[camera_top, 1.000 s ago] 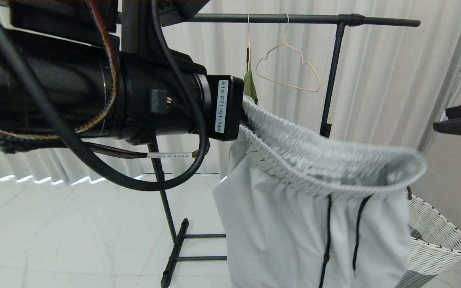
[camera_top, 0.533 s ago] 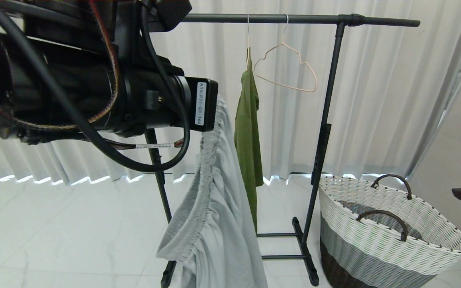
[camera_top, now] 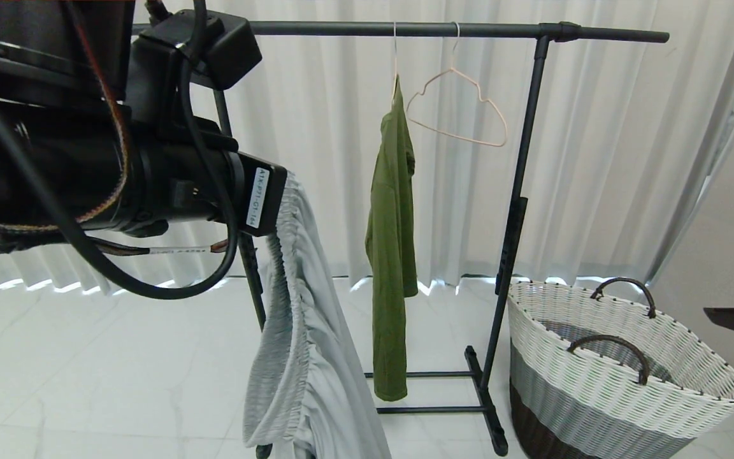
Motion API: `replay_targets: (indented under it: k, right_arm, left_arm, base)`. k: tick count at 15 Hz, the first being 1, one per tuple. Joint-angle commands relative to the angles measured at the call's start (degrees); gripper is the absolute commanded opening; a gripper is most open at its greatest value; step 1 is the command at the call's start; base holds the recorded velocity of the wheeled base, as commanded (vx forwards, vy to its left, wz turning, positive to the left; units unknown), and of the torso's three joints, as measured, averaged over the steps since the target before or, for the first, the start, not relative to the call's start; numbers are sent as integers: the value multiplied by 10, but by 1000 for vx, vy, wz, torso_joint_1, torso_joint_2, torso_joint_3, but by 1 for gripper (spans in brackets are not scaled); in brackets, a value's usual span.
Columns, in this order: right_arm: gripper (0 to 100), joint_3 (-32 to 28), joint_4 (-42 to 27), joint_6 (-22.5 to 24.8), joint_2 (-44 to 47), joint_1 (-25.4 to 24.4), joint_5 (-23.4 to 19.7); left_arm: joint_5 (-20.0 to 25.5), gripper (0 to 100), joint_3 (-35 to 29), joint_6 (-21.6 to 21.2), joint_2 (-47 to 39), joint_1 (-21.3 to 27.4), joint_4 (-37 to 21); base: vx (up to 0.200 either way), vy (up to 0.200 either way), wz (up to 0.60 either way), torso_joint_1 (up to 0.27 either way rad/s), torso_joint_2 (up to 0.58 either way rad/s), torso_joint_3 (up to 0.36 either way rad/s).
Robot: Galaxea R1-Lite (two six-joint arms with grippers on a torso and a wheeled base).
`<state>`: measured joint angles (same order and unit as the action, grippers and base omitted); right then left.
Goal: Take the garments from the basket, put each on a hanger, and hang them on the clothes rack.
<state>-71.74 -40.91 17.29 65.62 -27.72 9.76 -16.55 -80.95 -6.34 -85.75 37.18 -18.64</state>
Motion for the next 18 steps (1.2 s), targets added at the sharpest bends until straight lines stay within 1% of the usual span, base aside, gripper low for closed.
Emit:
replay_targets:
  k: [1, 3, 5, 7, 14, 18]
  right_arm:
    - [100, 20, 29, -3, 1, 0, -1]
    - [100, 20, 43, -26, 4, 0, -1]
    - [100, 18, 55, -46, 6, 2, 0]
    - [100, 18, 65, -48, 7, 8, 0]
    - [100, 18, 73, -51, 7, 12, -1]
    - [100, 16, 74, -56, 8, 12, -1]
  left_arm:
    - [-2, 0, 4, -2, 9, -13, 0]
    - [-3, 0, 4, -9, 15, -27, 0]
    - [-3, 0, 7, -31, 23, -33, 0]
    - [-3, 0, 11, -32, 26, -33, 0]
    - [-3, 0, 28, -31, 44, -33, 1]
    - [-3, 0, 30, -31, 50, -33, 5]
  base:
    - [0, 0, 0, 0, 0, 0]
    - [0, 0, 0, 62, -69, -16]
    - [0, 0, 0, 193, -46, -63]
    - [0, 0, 0, 261, -200, -198]
    - [0, 0, 0, 211, -546, -207]
    - [0, 0, 0, 146, -482, -218]
